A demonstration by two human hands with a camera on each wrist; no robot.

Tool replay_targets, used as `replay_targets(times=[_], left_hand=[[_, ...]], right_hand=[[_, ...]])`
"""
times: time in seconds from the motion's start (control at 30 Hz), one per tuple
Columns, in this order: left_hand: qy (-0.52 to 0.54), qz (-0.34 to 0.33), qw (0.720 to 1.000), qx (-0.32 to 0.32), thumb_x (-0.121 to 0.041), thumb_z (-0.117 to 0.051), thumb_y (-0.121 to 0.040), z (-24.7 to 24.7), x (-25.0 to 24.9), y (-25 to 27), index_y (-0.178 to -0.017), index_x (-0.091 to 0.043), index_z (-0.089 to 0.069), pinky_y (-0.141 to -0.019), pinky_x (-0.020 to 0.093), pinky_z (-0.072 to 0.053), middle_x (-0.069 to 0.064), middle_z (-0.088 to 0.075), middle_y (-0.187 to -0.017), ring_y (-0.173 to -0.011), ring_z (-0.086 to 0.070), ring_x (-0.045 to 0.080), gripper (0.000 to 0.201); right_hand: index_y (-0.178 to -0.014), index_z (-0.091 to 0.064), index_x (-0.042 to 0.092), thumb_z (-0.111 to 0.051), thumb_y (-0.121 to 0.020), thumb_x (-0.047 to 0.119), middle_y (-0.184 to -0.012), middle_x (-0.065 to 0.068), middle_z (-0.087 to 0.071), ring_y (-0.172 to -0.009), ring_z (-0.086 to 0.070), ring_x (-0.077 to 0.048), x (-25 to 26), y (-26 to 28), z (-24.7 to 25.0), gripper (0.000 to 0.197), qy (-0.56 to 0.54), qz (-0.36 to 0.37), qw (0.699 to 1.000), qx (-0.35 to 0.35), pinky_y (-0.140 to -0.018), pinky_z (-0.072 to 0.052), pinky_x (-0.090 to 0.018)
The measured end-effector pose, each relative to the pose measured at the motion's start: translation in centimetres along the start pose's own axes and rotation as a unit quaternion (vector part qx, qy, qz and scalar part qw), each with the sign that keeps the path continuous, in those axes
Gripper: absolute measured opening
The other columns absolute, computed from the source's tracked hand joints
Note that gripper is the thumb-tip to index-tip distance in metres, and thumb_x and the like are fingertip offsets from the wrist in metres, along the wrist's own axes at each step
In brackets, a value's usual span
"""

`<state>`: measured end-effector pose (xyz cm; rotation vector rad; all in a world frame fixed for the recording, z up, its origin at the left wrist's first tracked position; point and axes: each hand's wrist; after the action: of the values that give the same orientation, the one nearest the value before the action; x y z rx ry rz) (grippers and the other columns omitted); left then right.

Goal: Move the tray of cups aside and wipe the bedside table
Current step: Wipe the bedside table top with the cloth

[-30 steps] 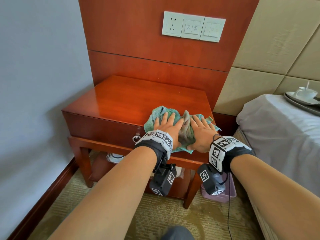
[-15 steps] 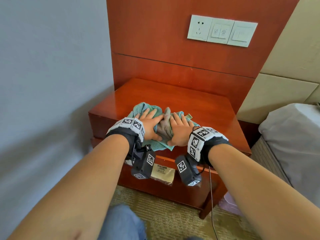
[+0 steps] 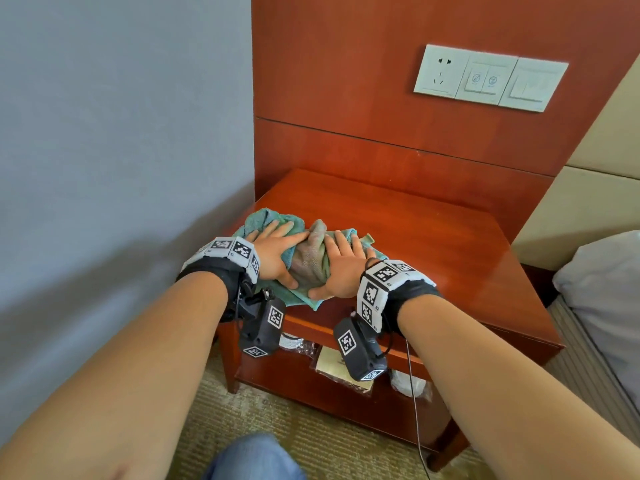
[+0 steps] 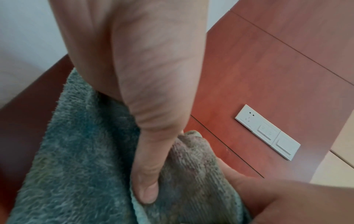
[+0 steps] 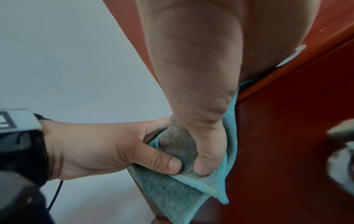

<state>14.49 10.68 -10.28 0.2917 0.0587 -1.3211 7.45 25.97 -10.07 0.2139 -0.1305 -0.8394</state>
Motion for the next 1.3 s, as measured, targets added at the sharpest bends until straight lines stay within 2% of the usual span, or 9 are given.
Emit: replay_targets(times=[0.33,0.5,0.6,0.7,0.9,1.0,1.1,1.2,1.3], left_hand=[[-0.009,0.042,0.998,0.043,-0.031,-0.076,-0.072,2.1,3.7,-0.1,-0.153,-0.040,0.006,-0.120,0.049,0.003,-0.002,0.016,-0.163,-0.150,0.019,0.021,0.116],[-0.025,0.076,0.993,0.089,-0.027,-0.070,-0.073,3.0,4.4,-1.0,-0.151,-0.042,0.014,-0.120,0.054,0.003,-0.003,0.022,-0.161,-0.149,0.023,0.021,0.115],[-0.049,0.070,0.991,0.104,-0.022,-0.061,-0.086,3.5,4.3,-1.4,-0.151,-0.039,0.013,-0.119,0.052,0.004,0.001,0.020,-0.162,-0.150,0.018,0.026,0.100],[-0.087,0.064,0.988,0.106,-0.028,-0.048,-0.096,3.6,4.7,-1.9,-0.152,-0.036,0.013,-0.119,0.050,0.003,0.004,0.018,-0.162,-0.150,0.014,0.030,0.083],[-0.081,0.072,0.982,0.155,-0.011,-0.055,-0.090,5.0,5.0,-3.7,-0.153,-0.030,0.015,-0.120,0.053,0.003,0.008,0.022,-0.161,-0.149,0.018,0.033,0.096],[-0.096,0.062,0.980,0.164,-0.018,-0.054,-0.094,5.5,5.1,-4.1,-0.153,-0.028,0.015,-0.120,0.054,0.000,0.011,0.021,-0.161,-0.149,0.016,0.035,0.091],[-0.113,0.060,0.978,0.167,-0.032,-0.053,-0.095,5.5,5.5,-5.0,-0.153,-0.028,0.016,-0.120,0.055,-0.004,0.012,0.019,-0.161,-0.149,0.013,0.037,0.091],[-0.128,0.078,0.981,0.127,-0.046,-0.048,-0.095,4.7,5.5,-6.6,-0.153,-0.031,0.015,-0.119,0.056,-0.008,0.012,0.015,-0.162,-0.149,0.008,0.039,0.087],[-0.142,0.078,0.983,0.091,-0.041,-0.041,-0.099,4.6,4.7,-7.2,-0.153,-0.029,0.014,-0.120,0.053,-0.006,0.011,0.012,-0.162,-0.149,0.006,0.037,0.078]], right_hand=[[-0.154,0.010,0.029,-0.071,-0.061,0.066,-0.162,0.006,0.018,-0.149,0.018,-0.027,3.7,-3.2,1.2,0.129,-0.011,0.011,1.000,0.021,-0.120,0.003,-0.050],[-0.153,0.012,0.032,-0.070,-0.057,0.073,-0.160,0.010,0.021,-0.147,0.023,-0.024,4.5,-4.5,2.7,0.133,-0.023,0.005,0.997,0.080,-0.117,0.006,-0.052],[-0.154,0.008,0.029,-0.064,-0.056,0.082,-0.162,0.005,0.015,-0.147,0.021,-0.028,4.9,-5.2,3.6,0.133,-0.019,-0.004,0.993,0.119,-0.116,0.010,-0.053],[-0.155,0.005,0.026,-0.063,-0.056,0.084,-0.163,0.003,0.011,-0.148,0.020,-0.029,5.3,-5.9,4.0,0.133,-0.040,-0.004,0.989,0.139,-0.115,0.011,-0.054],[-0.155,0.005,0.023,-0.063,-0.061,0.081,-0.163,-0.002,0.010,-0.148,0.018,-0.030,5.4,-6.7,4.4,0.129,-0.082,0.003,0.986,0.145,-0.117,0.010,-0.051],[-0.155,0.005,0.020,-0.062,-0.075,0.068,-0.162,-0.009,0.013,-0.148,0.015,-0.033,5.4,-7.4,4.8,0.115,-0.093,0.025,0.988,0.123,-0.117,0.008,-0.053],[-0.156,-0.005,0.023,-0.055,-0.068,0.081,-0.164,-0.001,0.000,-0.149,0.012,-0.030,5.8,-8.2,4.8,0.116,-0.106,-0.016,0.983,0.149,-0.116,0.009,-0.053],[-0.155,0.000,0.026,-0.052,-0.068,0.083,-0.163,0.004,0.005,-0.149,0.016,-0.029,6.0,-9.8,4.2,0.117,-0.053,-0.022,0.992,0.116,-0.115,0.012,-0.053],[-0.155,0.001,0.025,-0.049,-0.072,0.080,-0.164,0.003,0.006,-0.149,0.016,-0.030,5.8,-11.3,4.3,0.111,-0.059,-0.028,0.992,0.106,-0.117,0.011,-0.053]])
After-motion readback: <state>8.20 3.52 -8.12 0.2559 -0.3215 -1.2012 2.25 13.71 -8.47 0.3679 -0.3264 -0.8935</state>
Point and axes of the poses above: each hand's wrist, its own y-axis away from the middle knuckle, its own z-axis out of the back of the hand, x = y × z
